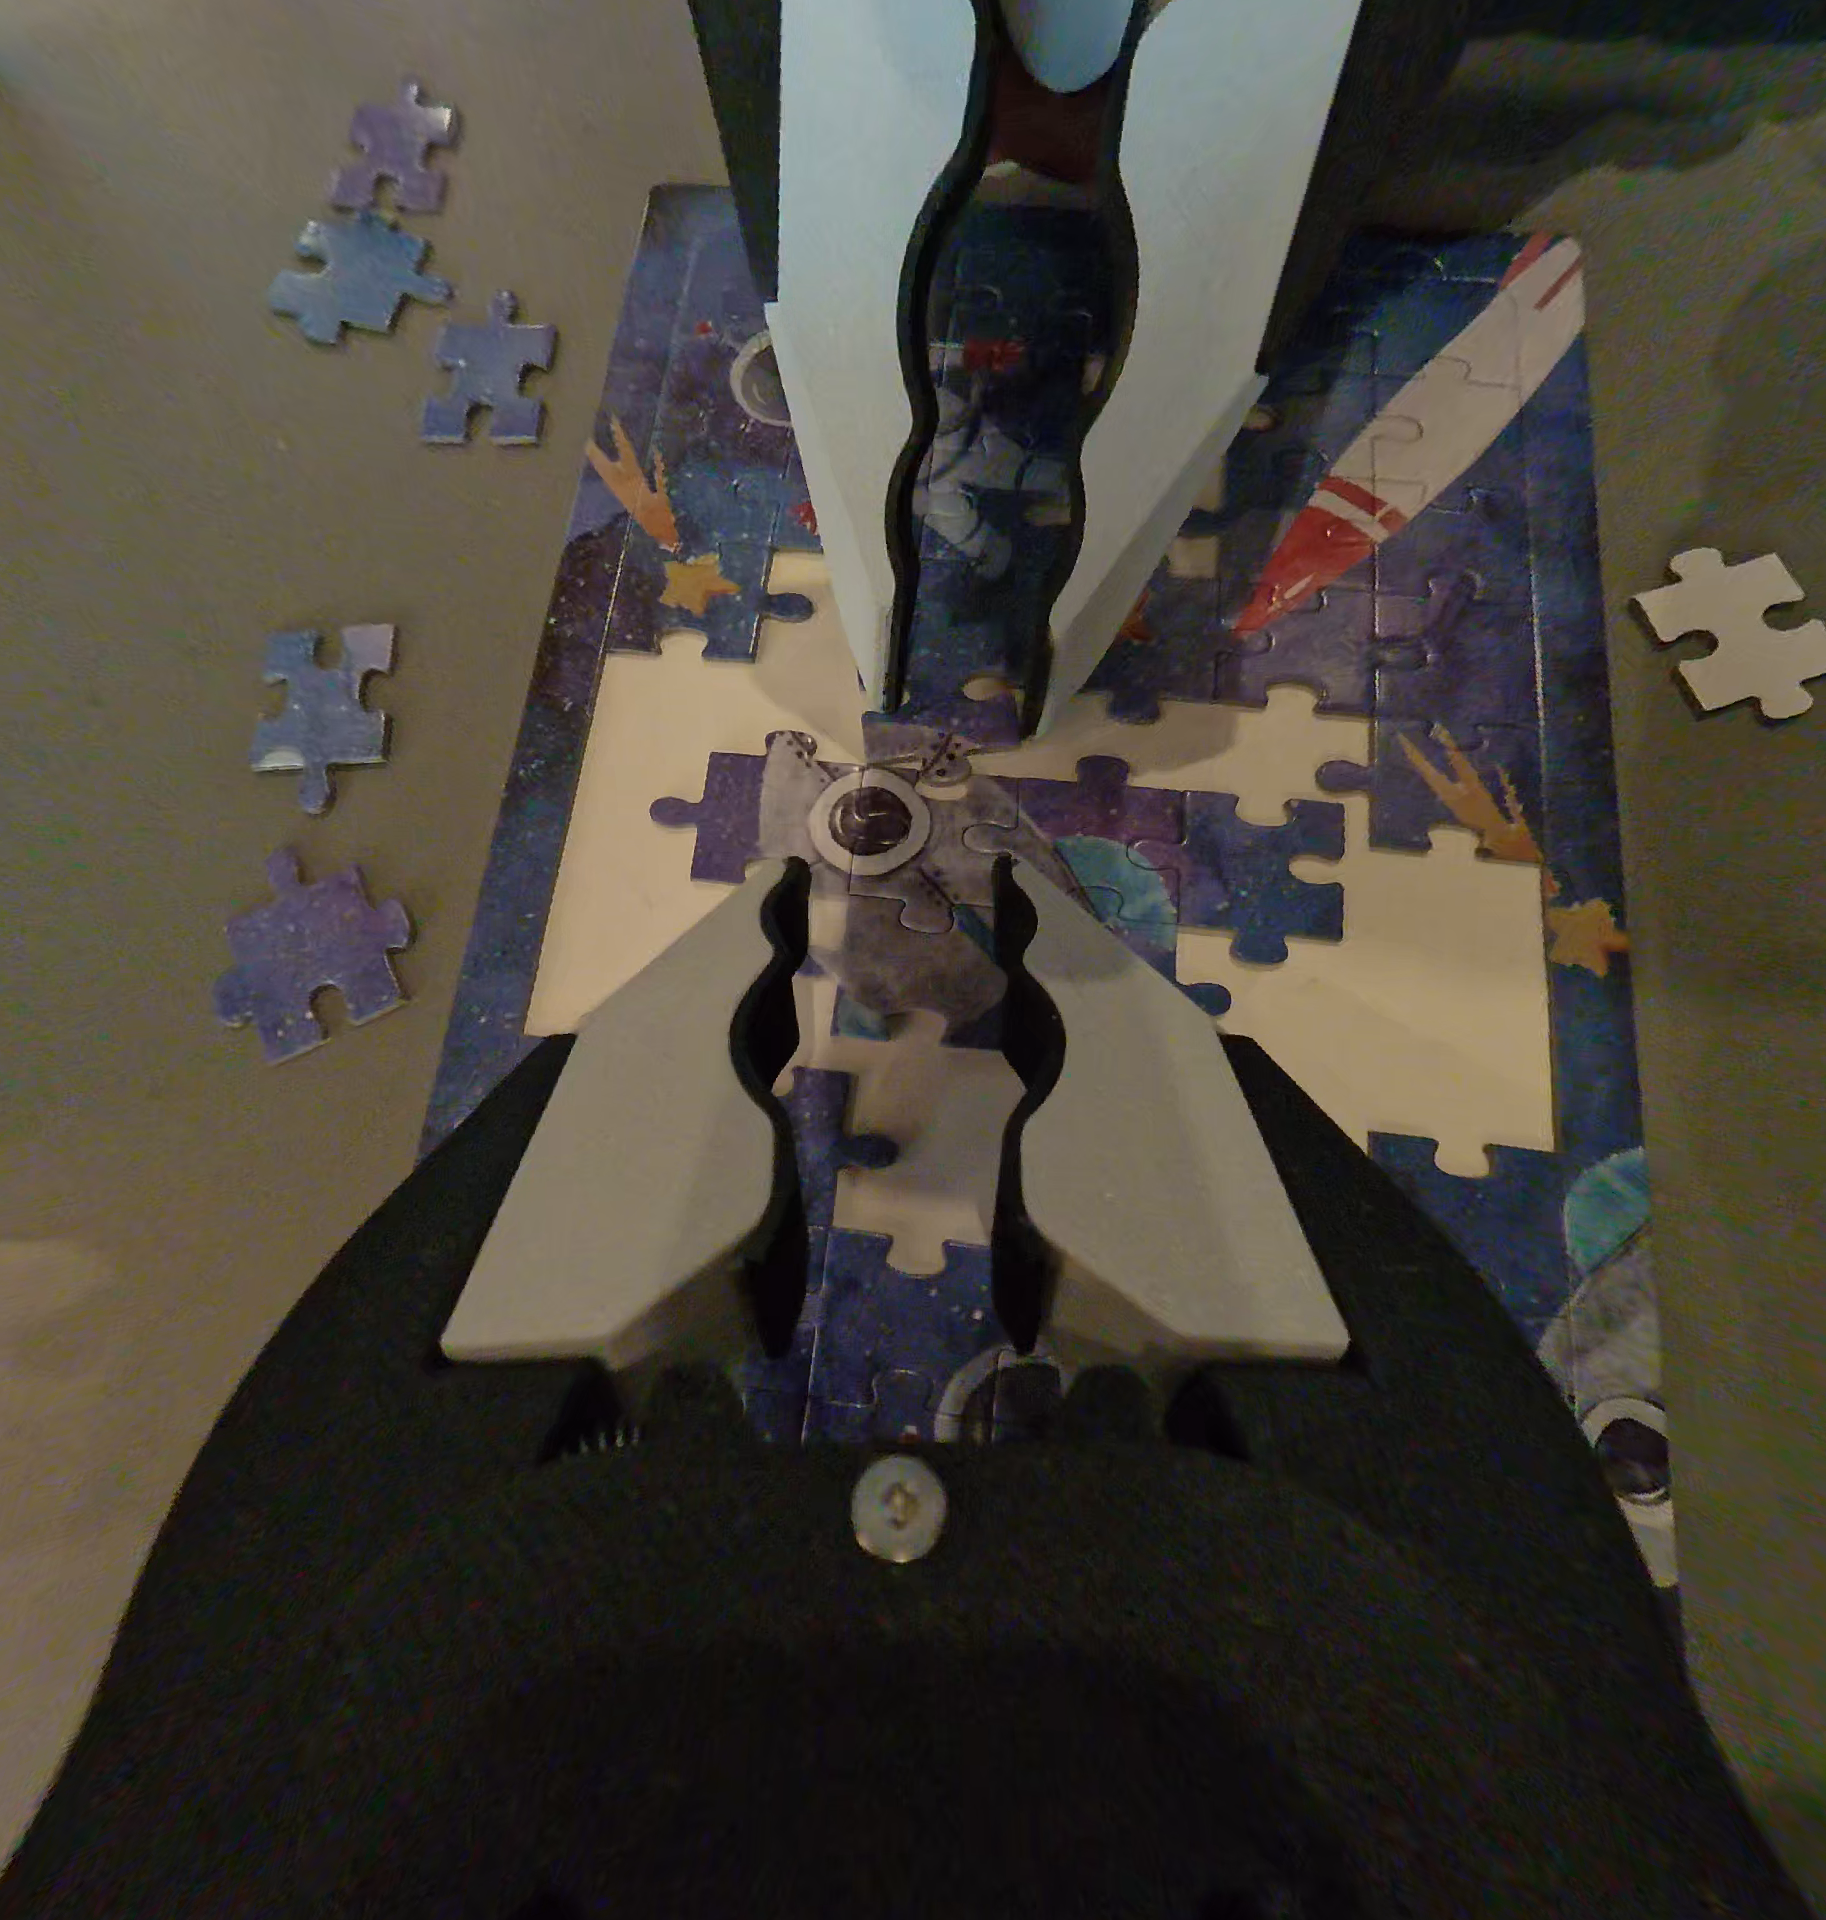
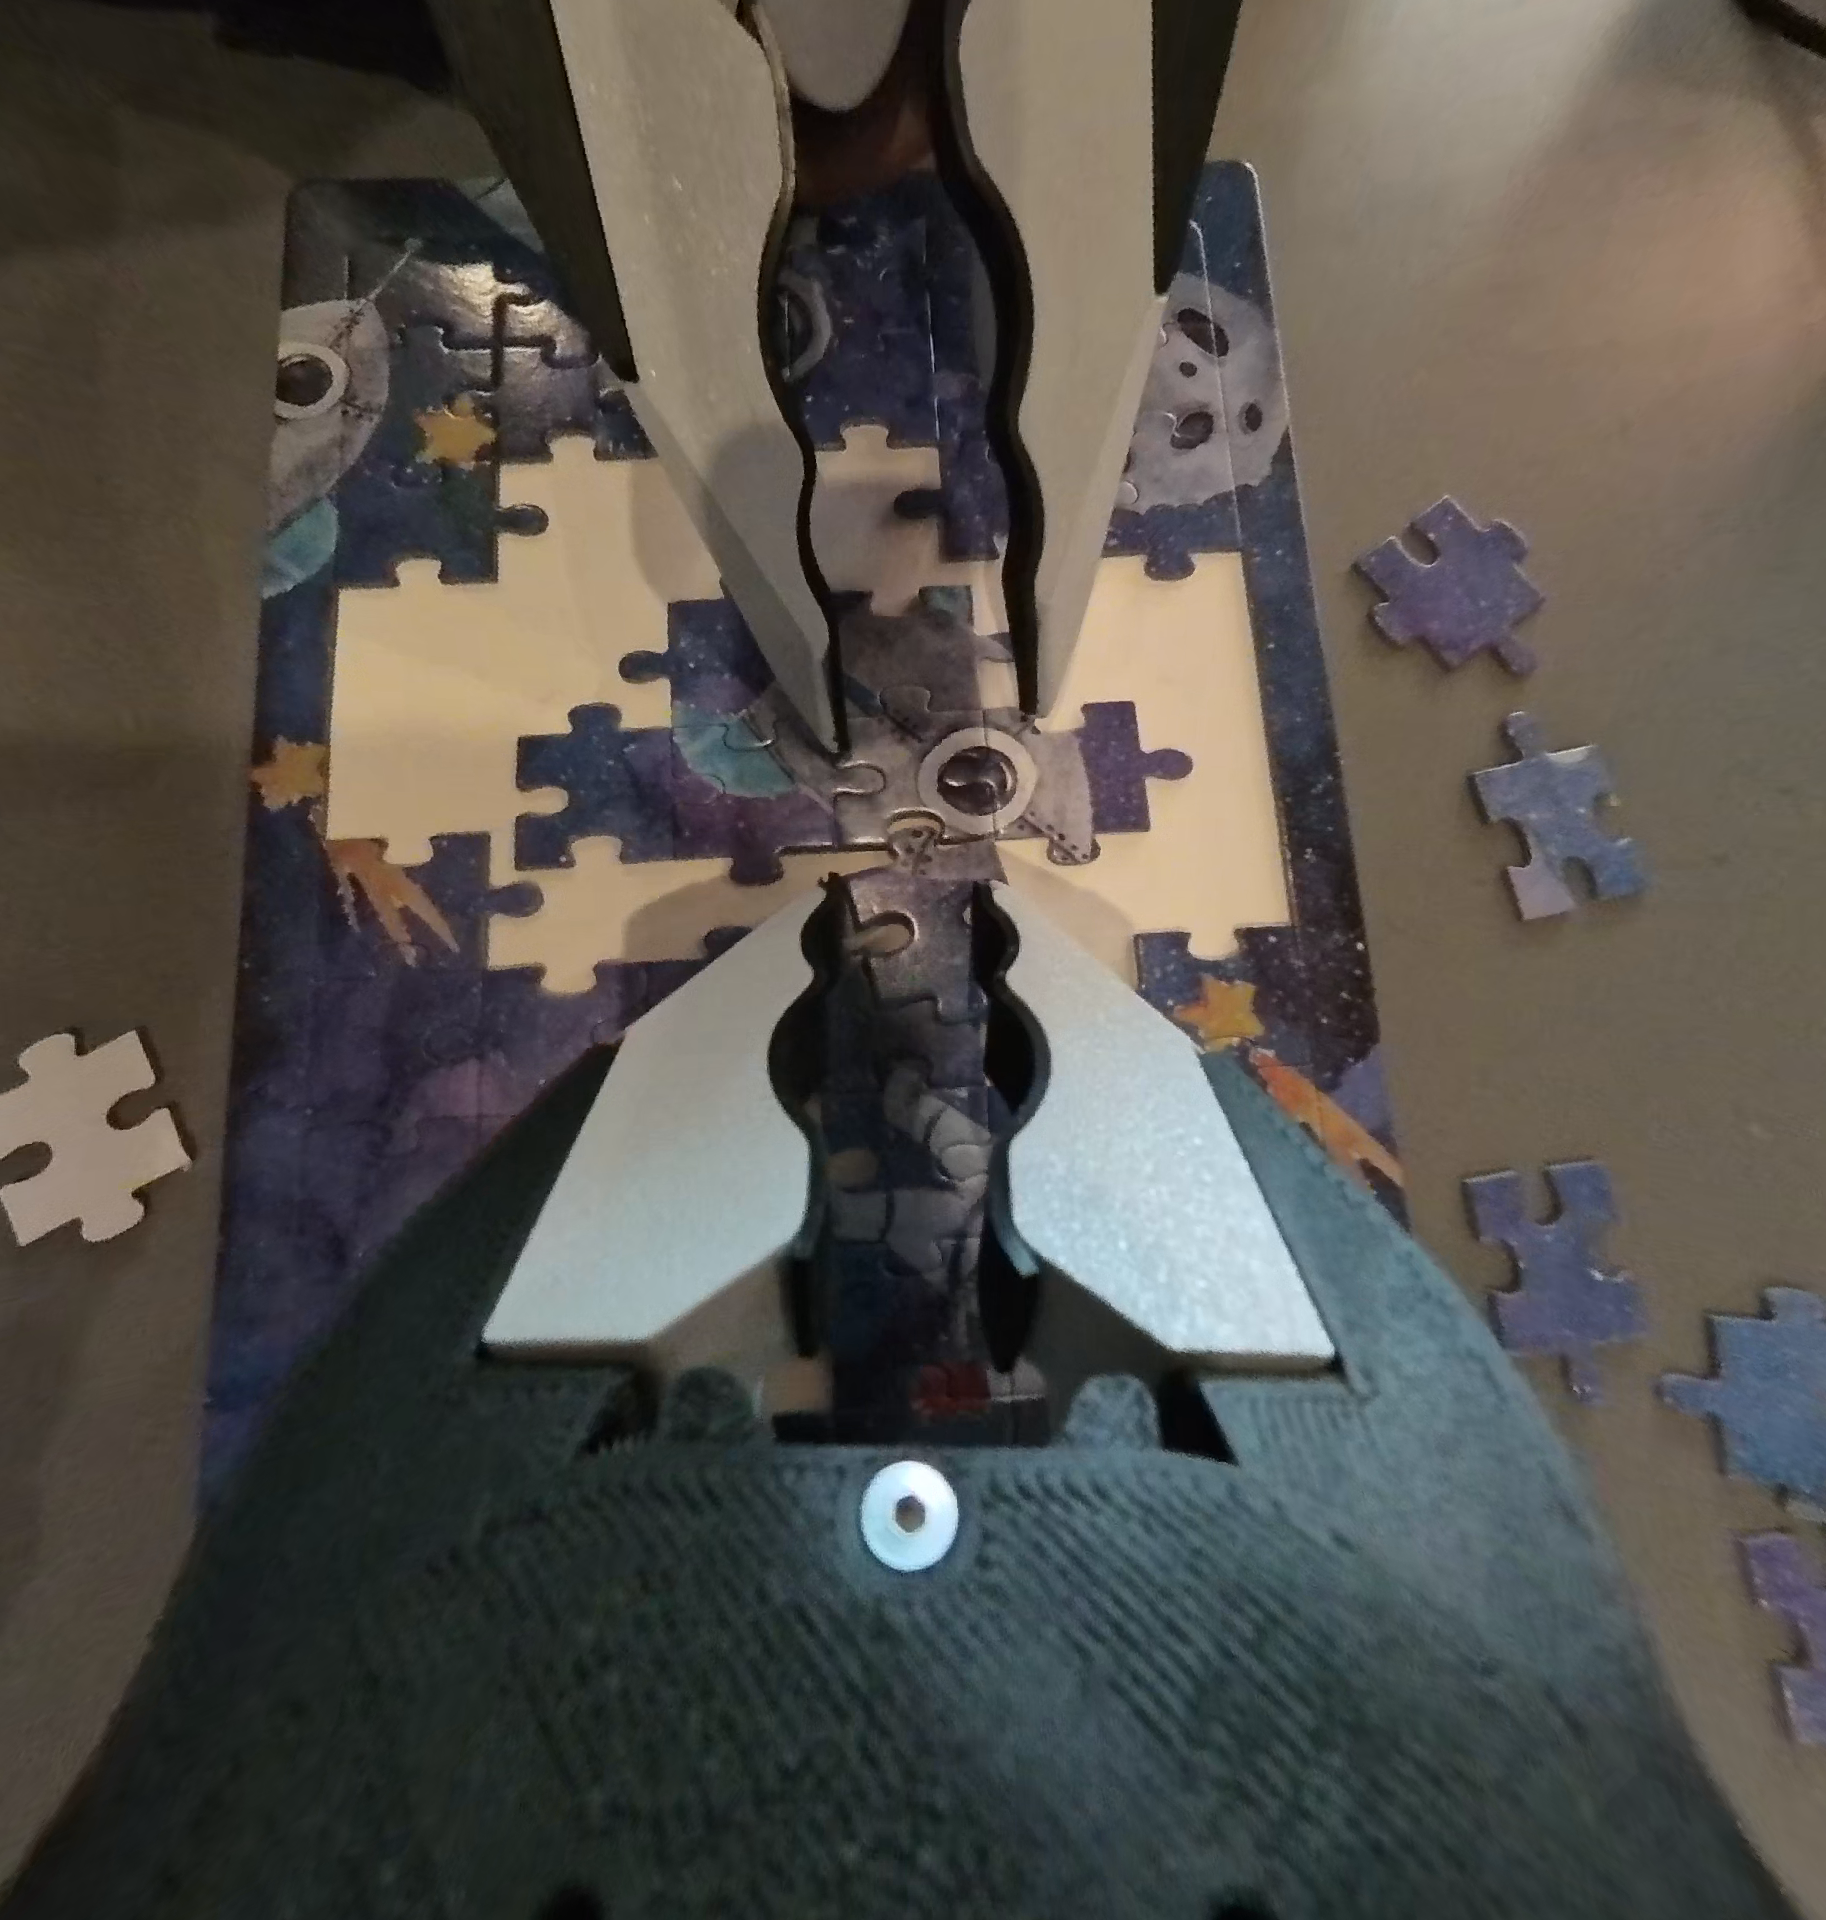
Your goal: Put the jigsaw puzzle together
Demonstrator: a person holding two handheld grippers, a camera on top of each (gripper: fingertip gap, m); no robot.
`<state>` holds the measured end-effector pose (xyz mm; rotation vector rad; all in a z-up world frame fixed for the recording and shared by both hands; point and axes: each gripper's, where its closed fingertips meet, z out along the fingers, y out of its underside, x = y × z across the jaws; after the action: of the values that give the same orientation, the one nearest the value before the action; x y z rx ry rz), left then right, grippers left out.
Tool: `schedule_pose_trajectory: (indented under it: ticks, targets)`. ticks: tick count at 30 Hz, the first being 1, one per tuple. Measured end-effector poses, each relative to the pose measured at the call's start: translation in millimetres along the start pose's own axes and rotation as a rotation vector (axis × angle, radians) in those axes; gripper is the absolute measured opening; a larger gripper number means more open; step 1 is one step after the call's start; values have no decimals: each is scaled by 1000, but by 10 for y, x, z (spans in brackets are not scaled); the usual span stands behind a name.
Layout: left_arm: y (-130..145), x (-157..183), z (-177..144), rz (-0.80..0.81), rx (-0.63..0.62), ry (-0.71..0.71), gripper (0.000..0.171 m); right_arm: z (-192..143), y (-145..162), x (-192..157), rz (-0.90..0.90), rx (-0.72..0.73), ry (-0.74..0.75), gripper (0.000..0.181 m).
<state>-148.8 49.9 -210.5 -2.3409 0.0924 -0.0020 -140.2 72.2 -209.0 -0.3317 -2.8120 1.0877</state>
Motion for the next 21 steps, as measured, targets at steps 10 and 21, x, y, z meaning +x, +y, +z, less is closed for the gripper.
schedule_pose_trajectory:
  ticks: [10,21]
  targets:
    - [4,0,-3,-2,-1,2,34,19,-13,-12,6,-15,25,23]
    - [16,-23,-17,-7,-3,-3,33,26,-26,-5,-27,-8,36,23]
